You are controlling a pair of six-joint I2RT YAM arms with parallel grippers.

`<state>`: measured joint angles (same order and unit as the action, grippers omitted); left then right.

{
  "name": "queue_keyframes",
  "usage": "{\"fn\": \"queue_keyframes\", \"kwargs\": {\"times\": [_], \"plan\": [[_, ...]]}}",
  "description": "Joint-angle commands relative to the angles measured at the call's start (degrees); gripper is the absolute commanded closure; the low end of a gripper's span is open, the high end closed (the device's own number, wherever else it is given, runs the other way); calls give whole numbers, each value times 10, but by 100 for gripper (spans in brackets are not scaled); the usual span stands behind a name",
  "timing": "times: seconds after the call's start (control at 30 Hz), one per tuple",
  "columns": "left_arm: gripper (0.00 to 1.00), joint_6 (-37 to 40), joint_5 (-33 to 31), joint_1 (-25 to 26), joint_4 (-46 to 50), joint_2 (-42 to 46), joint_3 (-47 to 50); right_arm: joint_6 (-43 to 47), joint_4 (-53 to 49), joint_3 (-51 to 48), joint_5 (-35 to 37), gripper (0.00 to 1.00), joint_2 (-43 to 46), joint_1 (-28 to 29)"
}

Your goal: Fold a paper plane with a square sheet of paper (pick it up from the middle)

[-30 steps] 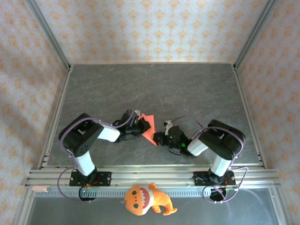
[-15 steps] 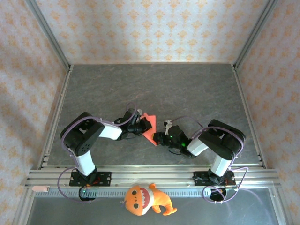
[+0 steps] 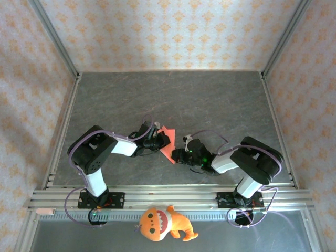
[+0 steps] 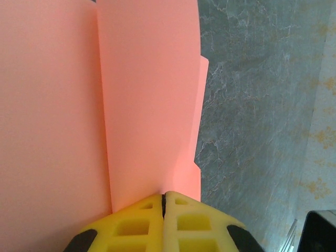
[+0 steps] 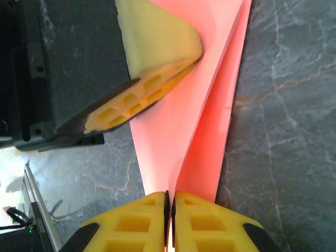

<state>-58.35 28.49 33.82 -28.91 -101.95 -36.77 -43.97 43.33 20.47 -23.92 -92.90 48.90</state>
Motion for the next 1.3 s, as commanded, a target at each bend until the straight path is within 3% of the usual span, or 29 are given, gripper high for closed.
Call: {"fn": "queue_keyframes", "kwargs": {"times": [0.0, 0.23, 0.4, 0.6, 0.83, 1.07, 1.27], "plan": [[100, 18, -41, 4, 65, -31, 8, -6, -55, -4, -38, 89, 10, 2], [100, 16, -40, 5, 61, -34, 9, -16, -80, -6, -29, 95, 4, 2], [100, 14, -41, 5, 60, -34, 11, -25, -100, 7, -35, 86, 16, 2], [100, 7, -44, 5, 51, -34, 18, -30, -124, 1, -26, 85, 36, 2], [100, 5, -44, 5, 49, -34, 20, -61, -101, -17, -39, 99, 18, 2], [100, 4, -47, 6, 51, -31, 21, -71, -140, -15, -24, 86, 68, 2], [100, -2, -48, 9, 43, -34, 23, -86, -95, -34, -48, 94, 50, 2]]}}
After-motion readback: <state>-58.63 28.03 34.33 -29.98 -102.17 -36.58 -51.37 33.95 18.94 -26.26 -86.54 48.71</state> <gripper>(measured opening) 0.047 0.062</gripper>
